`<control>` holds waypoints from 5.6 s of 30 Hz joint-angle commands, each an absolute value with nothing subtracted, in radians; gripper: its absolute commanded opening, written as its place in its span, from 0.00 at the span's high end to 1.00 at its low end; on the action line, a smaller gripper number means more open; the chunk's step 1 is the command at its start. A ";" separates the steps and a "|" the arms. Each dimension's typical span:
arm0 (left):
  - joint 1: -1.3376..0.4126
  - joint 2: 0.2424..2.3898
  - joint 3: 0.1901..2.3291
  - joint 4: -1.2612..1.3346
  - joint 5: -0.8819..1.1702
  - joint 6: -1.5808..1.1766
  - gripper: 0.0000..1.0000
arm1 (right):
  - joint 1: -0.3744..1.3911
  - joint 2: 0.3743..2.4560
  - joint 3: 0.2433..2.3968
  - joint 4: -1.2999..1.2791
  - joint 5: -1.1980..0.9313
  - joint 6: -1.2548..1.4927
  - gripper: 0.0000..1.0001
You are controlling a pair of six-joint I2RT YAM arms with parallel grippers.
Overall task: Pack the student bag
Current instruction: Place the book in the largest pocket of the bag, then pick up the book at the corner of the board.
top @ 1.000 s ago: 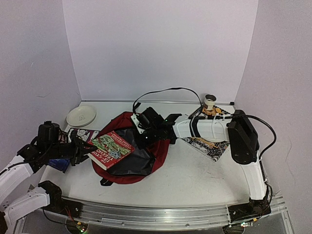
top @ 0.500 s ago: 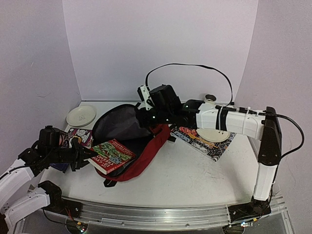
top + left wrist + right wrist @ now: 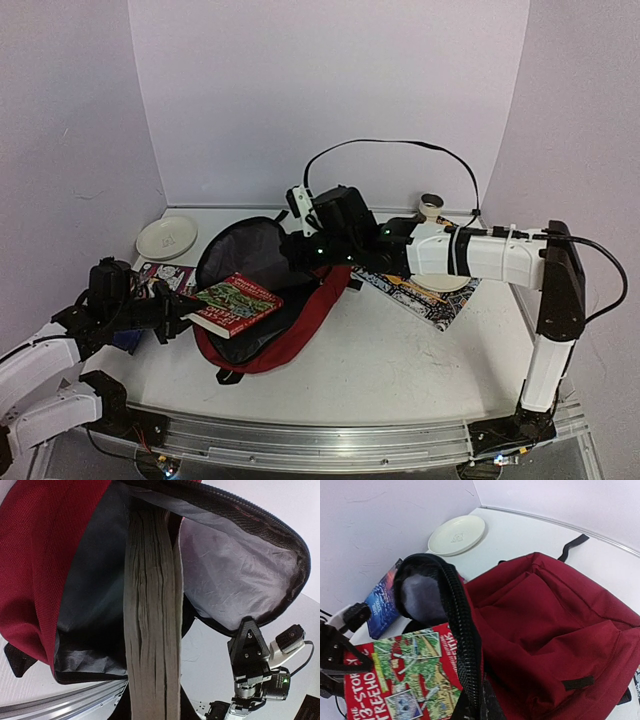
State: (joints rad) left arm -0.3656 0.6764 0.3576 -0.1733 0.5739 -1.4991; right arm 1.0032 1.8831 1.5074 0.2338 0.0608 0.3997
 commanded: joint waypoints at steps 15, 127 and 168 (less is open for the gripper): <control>-0.407 0.829 0.407 0.029 0.625 -1.519 1.00 | 1.014 1.740 1.489 0.462 0.083 0.457 1.00; -0.337 1.222 0.790 -0.424 0.076 -0.577 0.01 | 0.961 1.850 1.021 0.315 0.202 1.084 0.82; -0.317 1.829 1.067 -0.901 -0.702 -0.651 0.08 | 0.958 1.434 0.906 0.303 0.151 0.642 0.02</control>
State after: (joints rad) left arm -0.3216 1.7714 1.0264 -0.8406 -0.6353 -0.6056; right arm 0.9623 1.4775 0.9190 0.2871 0.1262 0.6501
